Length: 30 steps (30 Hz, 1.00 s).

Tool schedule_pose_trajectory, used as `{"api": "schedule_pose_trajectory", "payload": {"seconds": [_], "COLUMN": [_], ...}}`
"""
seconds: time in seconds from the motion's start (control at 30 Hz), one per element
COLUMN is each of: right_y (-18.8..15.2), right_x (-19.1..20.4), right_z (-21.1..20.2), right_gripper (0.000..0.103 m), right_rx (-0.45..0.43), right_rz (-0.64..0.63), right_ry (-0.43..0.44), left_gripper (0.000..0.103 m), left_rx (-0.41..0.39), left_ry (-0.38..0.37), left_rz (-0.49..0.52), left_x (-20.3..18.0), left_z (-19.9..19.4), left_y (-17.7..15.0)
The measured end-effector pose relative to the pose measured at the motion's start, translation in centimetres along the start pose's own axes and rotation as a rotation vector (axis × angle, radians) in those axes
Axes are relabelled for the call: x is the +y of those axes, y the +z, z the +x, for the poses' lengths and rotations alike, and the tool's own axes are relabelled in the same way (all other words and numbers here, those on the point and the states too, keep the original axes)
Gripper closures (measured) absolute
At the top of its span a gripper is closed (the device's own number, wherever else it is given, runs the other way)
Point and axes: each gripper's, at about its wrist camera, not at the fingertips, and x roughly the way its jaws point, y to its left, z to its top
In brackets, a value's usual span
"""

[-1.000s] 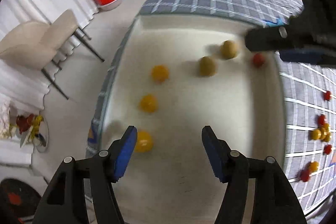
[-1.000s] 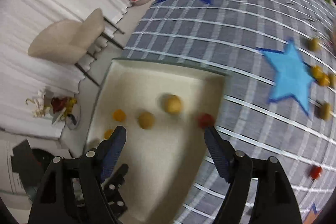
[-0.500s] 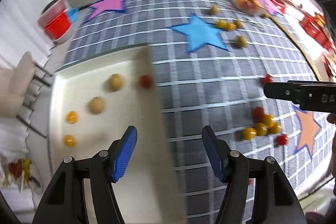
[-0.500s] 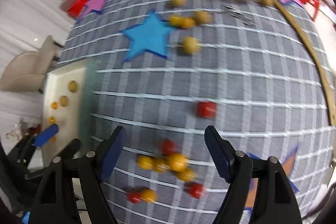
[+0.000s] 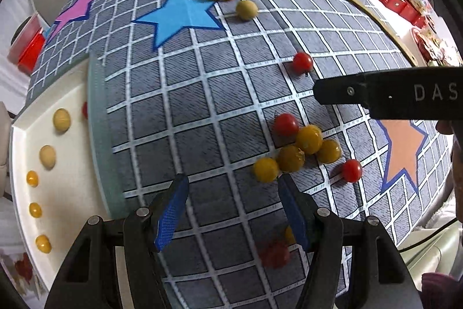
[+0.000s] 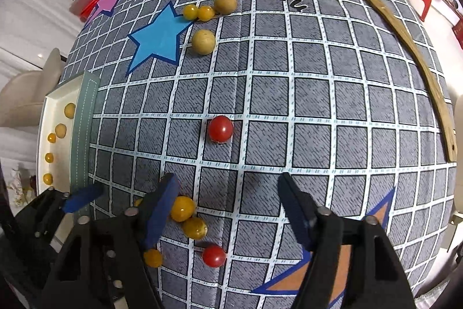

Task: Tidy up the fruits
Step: 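Move both tools back to the remaining tomatoes, then grasp a yellow tomato with the left tool while the right tool grasps a red one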

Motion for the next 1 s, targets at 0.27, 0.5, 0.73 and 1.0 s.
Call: {"api": "schedule_pose_trajectory", "payload": {"seconds": [0.27,0.5,0.73,1.0], "right_y": [0.8,2.4,3.1,1.7], "right_x": [0.7,1.5,1.7,0.4], "right_z": [2.0,2.6,3.0,2.2], "right_gripper": [0.046,0.056,0.083,0.083], "right_rx": [0.025,0.000,-0.001,0.005], "right_rz": [-0.041,-0.068,-0.069,0.006], "right_ry": [0.020,0.018,0.004,0.064], "left_gripper": [0.038,0.038,0.068,0.083], "left_rx": [0.003,-0.016,-0.028,0.005], "left_ry": [0.018,0.017,0.013,-0.115], "left_rz": [0.035,0.027,0.009,-0.115], "left_x": [-1.2,-1.7,-1.6,0.8], "left_z": [1.6,1.8,1.3,1.0], "left_y": [0.4,1.2,1.0,1.3]}}
